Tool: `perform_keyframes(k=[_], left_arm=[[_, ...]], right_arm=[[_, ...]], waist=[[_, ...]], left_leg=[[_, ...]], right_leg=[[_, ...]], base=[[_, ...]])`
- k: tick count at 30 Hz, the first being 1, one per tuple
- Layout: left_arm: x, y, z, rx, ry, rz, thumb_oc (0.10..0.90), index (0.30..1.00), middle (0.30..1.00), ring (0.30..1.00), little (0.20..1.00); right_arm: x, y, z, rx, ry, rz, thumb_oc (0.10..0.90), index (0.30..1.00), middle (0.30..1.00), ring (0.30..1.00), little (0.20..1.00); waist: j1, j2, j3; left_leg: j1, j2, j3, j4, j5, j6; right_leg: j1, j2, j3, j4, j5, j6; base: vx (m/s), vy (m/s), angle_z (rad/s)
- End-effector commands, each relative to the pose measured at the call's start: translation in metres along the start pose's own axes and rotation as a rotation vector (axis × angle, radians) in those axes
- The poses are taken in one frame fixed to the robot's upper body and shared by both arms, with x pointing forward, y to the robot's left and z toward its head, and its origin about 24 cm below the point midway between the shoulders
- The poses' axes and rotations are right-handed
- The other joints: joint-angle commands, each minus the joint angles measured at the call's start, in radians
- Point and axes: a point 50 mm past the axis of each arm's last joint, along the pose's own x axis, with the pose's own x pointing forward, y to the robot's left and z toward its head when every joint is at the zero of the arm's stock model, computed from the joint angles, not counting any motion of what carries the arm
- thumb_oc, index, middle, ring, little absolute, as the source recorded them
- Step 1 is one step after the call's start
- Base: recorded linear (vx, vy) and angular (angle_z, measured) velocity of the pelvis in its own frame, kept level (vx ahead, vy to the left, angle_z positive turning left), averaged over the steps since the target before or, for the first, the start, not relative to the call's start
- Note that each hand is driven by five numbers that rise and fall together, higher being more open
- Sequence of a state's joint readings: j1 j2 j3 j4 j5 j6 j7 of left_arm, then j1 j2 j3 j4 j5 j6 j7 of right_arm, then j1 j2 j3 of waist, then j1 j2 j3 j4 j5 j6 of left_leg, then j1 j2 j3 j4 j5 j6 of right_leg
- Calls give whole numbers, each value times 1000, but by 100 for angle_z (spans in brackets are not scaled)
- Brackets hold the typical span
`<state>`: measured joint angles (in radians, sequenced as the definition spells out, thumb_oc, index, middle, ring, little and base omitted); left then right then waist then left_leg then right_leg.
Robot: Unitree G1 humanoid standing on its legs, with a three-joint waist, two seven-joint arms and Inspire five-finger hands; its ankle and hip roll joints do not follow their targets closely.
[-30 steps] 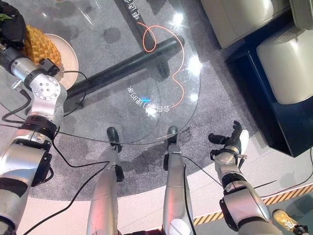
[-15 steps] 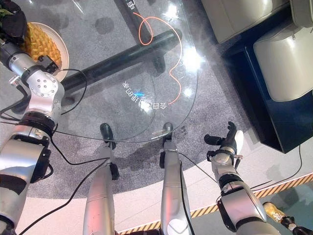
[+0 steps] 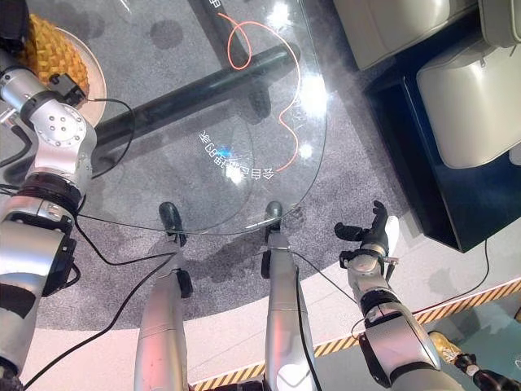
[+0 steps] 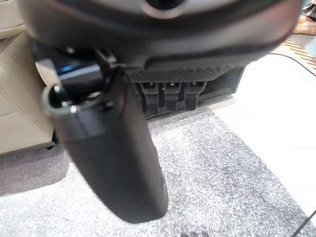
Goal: Pick up the fruit to the plate
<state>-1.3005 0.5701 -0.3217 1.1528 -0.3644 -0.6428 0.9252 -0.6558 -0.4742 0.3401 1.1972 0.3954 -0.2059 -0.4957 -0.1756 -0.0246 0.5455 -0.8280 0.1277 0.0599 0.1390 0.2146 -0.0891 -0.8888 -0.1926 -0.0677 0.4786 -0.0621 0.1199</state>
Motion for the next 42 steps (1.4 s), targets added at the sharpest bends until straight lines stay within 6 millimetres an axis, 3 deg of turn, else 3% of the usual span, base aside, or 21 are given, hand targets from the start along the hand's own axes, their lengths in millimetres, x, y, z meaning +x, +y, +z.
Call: perform_keyframes(k=[1, 5, 7, 15, 17, 21, 23, 24, 28, 42], left_arm=[[49, 3, 65, -93, -260, 66, 399, 556, 556, 556, 499], [49, 4, 64, -91, -251, 63, 394, 552, 552, 552, 494], [48, 4, 62, -85, -251, 56, 435, 587, 587, 587, 535], [47, 3, 61, -72, -261, 19, 413, 568, 568, 568, 513], [46, 2, 60, -64, -260, 7, 501, 644, 644, 644, 601], [45, 3, 58, -63, -263, -8, 509, 651, 651, 651, 609], [43, 1, 57, -48, -266, -34, 731, 841, 841, 841, 831], [42, 0, 56, -44, -267, -45, 742, 851, 851, 851, 842], [36, -2, 52, -48, -268, -70, 676, 794, 794, 794, 776], [25, -1, 45, -43, -283, -122, 718, 829, 829, 829, 818]], right_arm=[[-6, -12, -22, -32, 26, -55, 800, 900, 900, 900, 900], [-6, -12, -21, -31, 19, -54, 800, 900, 900, 900, 900], [-6, -11, -22, -29, 15, -53, 800, 900, 900, 900, 900], [-9, -8, -22, -21, 11, -59, 800, 900, 900, 900, 900], [-8, -9, -22, -23, 11, -58, 800, 900, 900, 900, 900], [-9, -8, -23, -21, 9, -58, 800, 900, 900, 900, 900], [-10, -7, -24, -24, 6, -57, 800, 900, 900, 900, 900], [-10, -7, -23, -23, 6, -62, 800, 900, 900, 900, 900], [-9, -8, -23, -20, 4, -66, 800, 900, 900, 900, 900], [-8, -10, -20, -5, 3, -86, 800, 900, 900, 900, 900]], waist=[[10, -58, -25], [10, -58, -25], [9, -59, -25], [11, -61, -25], [12, -58, -25], [15, -56, -25], [16, -54, -25], [17, -53, -25], [21, -46, -25], [43, -37, -25]], left_leg=[[-21, -9, 47, 259, -260, 8], [-29, -10, 44, 260, -261, 8], [-32, -10, 42, 259, -262, 9], [-33, -13, 38, 256, -263, 11], [-32, -14, 37, 252, -260, 12], [-29, -16, 37, 244, -258, 12], [-27, -17, 36, 242, -255, 11], [-27, -17, 36, 241, -254, 10], [-21, -22, 35, 232, -250, 11], [-4, -26, 32, 197, -231, 7]], right_leg=[[17, 74, 28, -106, 56, -23], [10, 75, 29, -106, 56, -22], [6, 77, 31, -103, 55, -22], [4, 79, 30, -105, 58, -21], [4, 78, 30, -105, 60, -20], [7, 77, 28, -108, 59, -20], [7, 77, 28, -107, 60, -19], [8, 76, 28, -109, 61, -18], [9, 75, 27, -107, 60, -18], [28, 68, 8, -120, 63, -15]], base=[[0, 0, 0], [0, 0, 0], [0, 0, 0], [0, 0, 0], [0, 0, 0], [0, 0, 0], [0, 0, 0], [0, 0, 0], [0, 0, 0], [-7, -2, 0]])
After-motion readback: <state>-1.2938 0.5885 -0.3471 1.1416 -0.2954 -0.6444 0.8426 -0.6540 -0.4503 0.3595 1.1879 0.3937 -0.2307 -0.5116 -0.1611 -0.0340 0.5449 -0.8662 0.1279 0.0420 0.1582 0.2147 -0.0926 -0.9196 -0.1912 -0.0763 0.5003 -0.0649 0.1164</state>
